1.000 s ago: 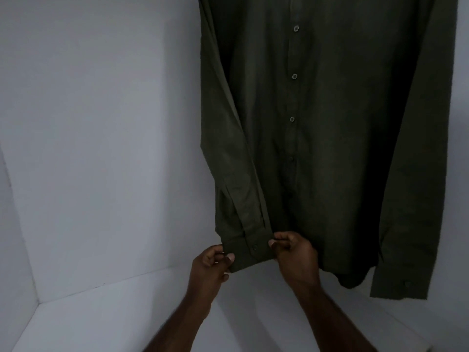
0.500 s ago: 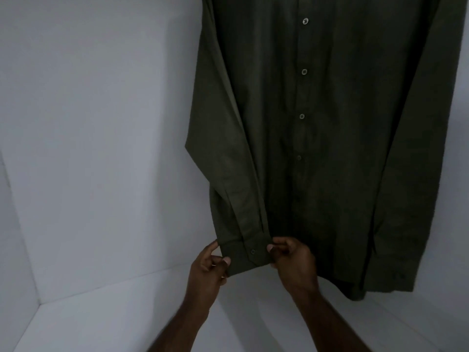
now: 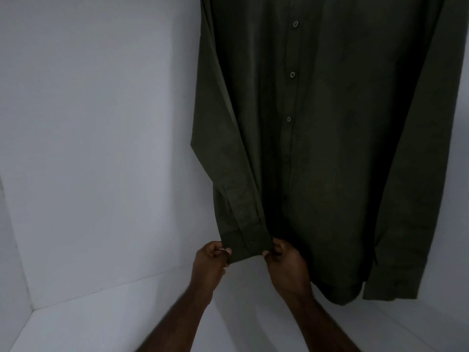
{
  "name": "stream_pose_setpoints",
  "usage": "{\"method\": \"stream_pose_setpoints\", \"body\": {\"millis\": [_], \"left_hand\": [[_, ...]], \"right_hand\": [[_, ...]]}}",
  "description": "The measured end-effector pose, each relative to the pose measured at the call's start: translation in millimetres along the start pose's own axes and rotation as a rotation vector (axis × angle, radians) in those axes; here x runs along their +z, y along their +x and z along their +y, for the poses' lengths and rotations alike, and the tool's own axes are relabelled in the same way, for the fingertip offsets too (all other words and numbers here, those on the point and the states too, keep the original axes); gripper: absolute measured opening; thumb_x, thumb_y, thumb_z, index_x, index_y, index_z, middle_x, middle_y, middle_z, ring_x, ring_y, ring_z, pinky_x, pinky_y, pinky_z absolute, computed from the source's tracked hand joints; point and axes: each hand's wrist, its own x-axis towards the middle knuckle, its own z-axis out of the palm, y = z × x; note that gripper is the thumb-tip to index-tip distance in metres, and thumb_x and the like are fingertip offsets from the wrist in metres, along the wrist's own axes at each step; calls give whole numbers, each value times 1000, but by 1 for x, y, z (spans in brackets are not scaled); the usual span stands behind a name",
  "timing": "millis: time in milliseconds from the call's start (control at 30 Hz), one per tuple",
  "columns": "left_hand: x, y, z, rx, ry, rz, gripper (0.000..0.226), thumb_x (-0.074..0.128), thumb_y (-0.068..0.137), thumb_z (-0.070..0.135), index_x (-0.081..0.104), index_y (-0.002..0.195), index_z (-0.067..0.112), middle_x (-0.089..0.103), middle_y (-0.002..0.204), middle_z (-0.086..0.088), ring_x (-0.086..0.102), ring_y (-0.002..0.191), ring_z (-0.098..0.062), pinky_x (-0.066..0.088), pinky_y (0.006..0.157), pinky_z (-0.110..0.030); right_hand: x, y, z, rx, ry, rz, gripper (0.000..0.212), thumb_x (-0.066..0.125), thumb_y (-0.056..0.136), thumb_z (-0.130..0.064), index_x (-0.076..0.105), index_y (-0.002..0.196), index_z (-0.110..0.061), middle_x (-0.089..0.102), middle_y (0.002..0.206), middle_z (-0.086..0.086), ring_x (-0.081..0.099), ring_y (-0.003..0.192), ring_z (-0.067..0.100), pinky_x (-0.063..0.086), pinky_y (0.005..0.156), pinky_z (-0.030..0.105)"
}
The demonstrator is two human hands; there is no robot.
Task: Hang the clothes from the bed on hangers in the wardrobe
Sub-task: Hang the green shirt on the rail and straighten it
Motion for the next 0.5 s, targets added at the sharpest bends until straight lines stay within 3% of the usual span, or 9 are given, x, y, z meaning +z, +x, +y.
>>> {"method": "stream_pose_setpoints", "body": {"millis": [67, 167, 267, 400, 500], "left_hand": [[0, 8, 0, 6, 12, 22, 4, 69, 93, 16, 71, 90, 17, 73, 83, -11, 65, 75, -22, 53, 66, -31], [-2, 14, 0, 16, 28, 44, 4, 71, 92, 19, 72, 89, 18, 73, 83, -10, 66, 76, -24, 54, 69, -34], [-7, 17, -3, 13, 95, 26, 6, 72, 91, 23, 74, 97, 20, 75, 86, -4, 69, 85, -26, 55, 78, -37], [-13, 10, -8, 102, 329, -5, 38, 66, 96, 33, 59, 133, 28, 65, 122, 11, 64, 104, -15, 50, 93, -30], [-16, -4, -11, 140, 443, 26, 60, 63, 98, 34, 39, 151, 20, 53, 144, 1, 54, 126, -21, 42, 101, -29]], "right_hand": [[2, -4, 0, -7, -78, -55, 39, 63, 97, -16, 57, 136, -14, 65, 119, -5, 59, 105, 10, 45, 89, 20], [5, -10, 0, 14, -133, -105, 55, 64, 97, -22, 44, 147, -10, 56, 141, 3, 55, 126, 17, 41, 99, 21], [9, -18, -4, -7, -200, -144, 66, 65, 96, -28, 35, 152, -11, 49, 149, 4, 50, 133, 19, 39, 105, 23], [7, -30, -14, -71, -306, -183, 68, 61, 98, -35, 29, 155, -16, 48, 150, -1, 48, 135, 16, 36, 108, 21], [4, -41, -21, -134, -331, -196, 67, 58, 99, -37, 28, 156, -19, 47, 150, -4, 47, 135, 13, 35, 108, 20]]}}
